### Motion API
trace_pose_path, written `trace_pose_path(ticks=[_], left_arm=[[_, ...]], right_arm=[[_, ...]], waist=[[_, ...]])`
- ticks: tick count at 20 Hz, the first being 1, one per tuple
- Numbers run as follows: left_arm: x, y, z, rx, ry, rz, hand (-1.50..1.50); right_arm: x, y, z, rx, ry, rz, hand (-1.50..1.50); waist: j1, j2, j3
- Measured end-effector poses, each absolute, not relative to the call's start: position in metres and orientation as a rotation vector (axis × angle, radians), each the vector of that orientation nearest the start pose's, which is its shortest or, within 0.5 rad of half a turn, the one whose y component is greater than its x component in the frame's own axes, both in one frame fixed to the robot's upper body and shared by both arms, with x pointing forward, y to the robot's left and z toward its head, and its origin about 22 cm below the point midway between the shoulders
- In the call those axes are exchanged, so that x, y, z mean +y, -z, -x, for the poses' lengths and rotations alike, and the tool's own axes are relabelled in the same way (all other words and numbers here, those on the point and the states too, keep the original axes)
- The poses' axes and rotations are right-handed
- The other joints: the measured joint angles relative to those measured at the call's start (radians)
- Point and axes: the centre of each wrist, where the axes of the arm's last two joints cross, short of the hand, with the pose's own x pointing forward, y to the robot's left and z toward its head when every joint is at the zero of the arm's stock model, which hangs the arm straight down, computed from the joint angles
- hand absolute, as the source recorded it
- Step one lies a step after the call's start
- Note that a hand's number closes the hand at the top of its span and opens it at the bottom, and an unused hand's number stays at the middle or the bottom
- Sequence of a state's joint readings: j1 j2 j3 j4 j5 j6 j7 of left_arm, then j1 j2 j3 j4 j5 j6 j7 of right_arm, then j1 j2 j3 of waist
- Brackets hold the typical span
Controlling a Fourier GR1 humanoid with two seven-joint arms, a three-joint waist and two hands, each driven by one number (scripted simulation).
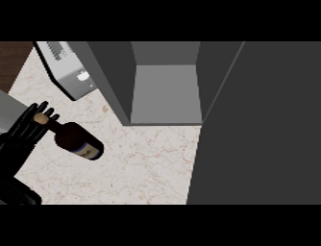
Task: Pick up the wine, place it into the cabinet and close the cabinet
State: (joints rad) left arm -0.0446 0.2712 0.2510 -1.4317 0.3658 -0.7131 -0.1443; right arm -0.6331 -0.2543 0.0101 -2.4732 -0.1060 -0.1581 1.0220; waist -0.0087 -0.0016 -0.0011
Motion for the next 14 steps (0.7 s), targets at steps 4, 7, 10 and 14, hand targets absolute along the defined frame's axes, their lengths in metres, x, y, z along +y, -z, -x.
trace_pose_path(ticks=[4, 7, 10, 14], left_arm=[[0.360, 0.005, -0.250, -1.687, 0.240, 0.461, -1.50], [0.357, 0.024, -0.252, -1.663, 0.239, 0.460, -1.50], [0.360, 0.039, -0.252, -1.637, 0.228, 0.441, -1.50], [0.356, 0.053, -0.259, -1.608, 0.227, 0.421, -1.50]], right_arm=[[-0.197, -0.291, -0.157, -2.012, -0.261, -0.138, -1.50], [-0.196, -0.293, -0.156, -2.016, -0.267, -0.138, -1.50], [-0.196, -0.293, -0.157, -2.022, -0.259, -0.136, -1.50], [-0.199, -0.294, -0.157, -2.027, -0.255, -0.124, -1.50]], waist=[[-0.002, 0.000, 0.000], [-0.004, 0.000, 0.000], [-0.002, 0.001, 0.000], [-0.003, 0.001, 0.000]])
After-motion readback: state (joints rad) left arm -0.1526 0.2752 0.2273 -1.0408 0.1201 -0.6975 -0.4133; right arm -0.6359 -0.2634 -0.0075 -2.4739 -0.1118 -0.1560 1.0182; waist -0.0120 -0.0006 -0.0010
